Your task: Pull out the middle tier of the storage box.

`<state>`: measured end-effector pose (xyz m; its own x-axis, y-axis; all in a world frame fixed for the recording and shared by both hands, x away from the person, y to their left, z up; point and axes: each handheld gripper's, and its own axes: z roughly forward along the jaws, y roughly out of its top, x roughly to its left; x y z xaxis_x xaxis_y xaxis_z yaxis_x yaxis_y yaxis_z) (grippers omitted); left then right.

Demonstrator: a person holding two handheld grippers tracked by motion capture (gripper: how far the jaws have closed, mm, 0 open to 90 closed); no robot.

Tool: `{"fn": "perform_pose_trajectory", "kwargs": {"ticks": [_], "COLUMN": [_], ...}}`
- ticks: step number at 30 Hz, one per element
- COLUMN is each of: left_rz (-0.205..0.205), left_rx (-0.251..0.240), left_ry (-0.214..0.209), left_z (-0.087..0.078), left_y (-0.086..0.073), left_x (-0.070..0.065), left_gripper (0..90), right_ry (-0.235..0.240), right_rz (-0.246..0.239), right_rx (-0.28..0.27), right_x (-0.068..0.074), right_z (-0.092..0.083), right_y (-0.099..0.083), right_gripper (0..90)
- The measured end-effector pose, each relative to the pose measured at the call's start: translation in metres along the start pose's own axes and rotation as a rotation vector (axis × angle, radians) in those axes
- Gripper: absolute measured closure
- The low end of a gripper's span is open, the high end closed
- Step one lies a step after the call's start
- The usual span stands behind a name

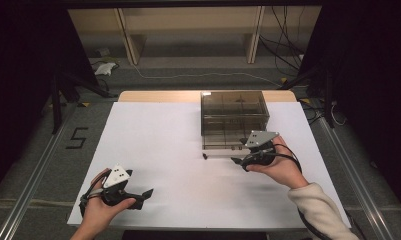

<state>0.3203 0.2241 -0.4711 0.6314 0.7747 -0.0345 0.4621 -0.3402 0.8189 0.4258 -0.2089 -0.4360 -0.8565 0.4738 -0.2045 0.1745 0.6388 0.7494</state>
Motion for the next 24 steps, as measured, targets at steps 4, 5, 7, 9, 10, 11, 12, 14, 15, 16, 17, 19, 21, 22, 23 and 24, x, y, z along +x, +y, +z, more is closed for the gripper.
{"fn": "perform_pose_trajectory", "kwargs": {"ticks": [4, 5, 7, 9, 10, 11, 12, 14, 15, 16, 17, 19, 21, 22, 23, 24], "left_rz": [-0.002, 0.000, 0.000, 0.000, 0.000, 0.000, -0.001, 0.000, -0.001, -0.001, -0.002, -0.001, -0.002, -0.003, -0.002, -0.002], "left_rx": [0.001, 0.001, 0.000, 0.001, 0.000, -0.002, -0.003, -0.004, -0.005, -0.006, -0.007, -0.007, -0.009, -0.009, -0.010, -0.010], "left_ry": [0.000, 0.000, 0.000, 0.000, -0.001, -0.001, -0.002, -0.002, -0.003, -0.004, -0.003, -0.004, -0.003, -0.004, -0.004, -0.004], "left_z": [0.000, -0.001, -0.001, -0.001, -0.001, -0.001, -0.001, -0.001, -0.001, -0.001, -0.002, -0.003, -0.003, -0.003, -0.003, -0.003], "left_y": [0.000, 0.000, 0.000, 0.000, 0.000, 0.000, 0.000, 0.000, 0.000, -0.001, -0.001, -0.001, -0.001, -0.001, -0.002, -0.002], "left_x": [0.000, 0.000, 0.000, 0.000, 0.000, 0.000, 0.000, 0.001, 0.001, 0.001, 0.001, 0.001, 0.001, 0.002, 0.002, 0.002], "left_gripper": [0.0, 0.0, 0.0, 0.0, 0.0, 0.0, 0.0, 0.0, 0.0, 0.0, 0.0, 0.0, 0.0, 0.0, 0.0, 0.0], "right_ry": [0.018, 0.025, 0.042, 0.058, 0.062, 0.071, 0.078, 0.095, 0.101, 0.108, 0.112, 0.115, 0.125, 0.125, 0.127, 0.128], "right_rz": [-0.009, -0.012, -0.022, -0.029, -0.026, -0.023, -0.019, -0.013, -0.005, 0.004, 0.008, 0.013, 0.018, 0.016, 0.019, 0.024], "right_rx": [-0.023, -0.028, -0.030, -0.037, -0.042, -0.048, -0.050, -0.057, -0.061, -0.069, -0.072, -0.073, -0.072, -0.069, -0.070, -0.068], "right_x": [0.012, 0.015, 0.020, 0.025, 0.028, 0.030, 0.032, 0.036, 0.038, 0.040, 0.042, 0.045, 0.047, 0.047, 0.047, 0.047], "right_z": [0.008, 0.011, 0.015, 0.020, 0.022, 0.024, 0.027, 0.031, 0.034, 0.036, 0.039, 0.043, 0.047, 0.049, 0.050, 0.051], "right_y": [0.004, 0.005, 0.007, 0.009, 0.010, 0.011, 0.012, 0.013, 0.014, 0.014, 0.015, 0.016, 0.016, 0.016, 0.015, 0.015], "right_gripper": [28.5, 28.5, 28.5, 28.5, 28.5, 28.5, 28.5, 28.5, 28.5, 28.5, 28.5, 28.6, 28.5, 28.5, 28.5, 28.5]}}
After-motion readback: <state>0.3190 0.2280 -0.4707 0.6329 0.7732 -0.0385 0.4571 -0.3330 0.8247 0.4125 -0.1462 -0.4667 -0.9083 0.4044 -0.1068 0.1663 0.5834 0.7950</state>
